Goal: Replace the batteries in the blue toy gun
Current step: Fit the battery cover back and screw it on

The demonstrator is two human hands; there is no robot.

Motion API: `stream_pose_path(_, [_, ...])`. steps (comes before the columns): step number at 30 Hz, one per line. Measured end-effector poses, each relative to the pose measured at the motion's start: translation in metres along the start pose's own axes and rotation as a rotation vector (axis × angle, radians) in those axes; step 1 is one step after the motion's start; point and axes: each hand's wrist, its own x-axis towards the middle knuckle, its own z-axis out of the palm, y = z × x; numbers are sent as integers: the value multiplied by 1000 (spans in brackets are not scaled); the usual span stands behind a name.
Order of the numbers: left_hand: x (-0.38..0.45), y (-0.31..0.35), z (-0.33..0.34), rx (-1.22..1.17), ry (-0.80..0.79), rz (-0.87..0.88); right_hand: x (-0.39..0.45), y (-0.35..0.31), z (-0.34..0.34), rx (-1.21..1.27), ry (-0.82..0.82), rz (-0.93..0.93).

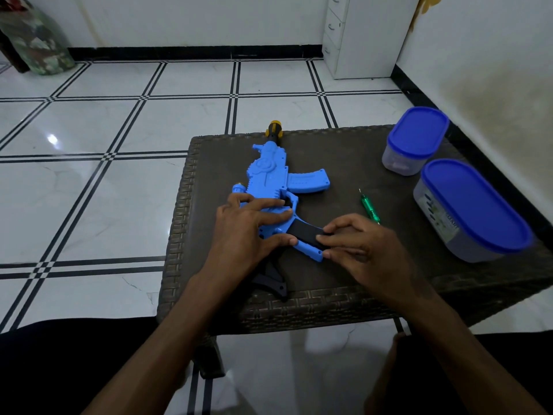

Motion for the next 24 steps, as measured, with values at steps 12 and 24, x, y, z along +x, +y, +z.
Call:
stream_pose_path(12, [0, 3, -2, 13, -40, -18, 2, 10, 10, -18, 45, -87])
stream_pose_path(24, [0, 5, -3, 18, -35, -14, 11, 13, 5, -150, -23, -162])
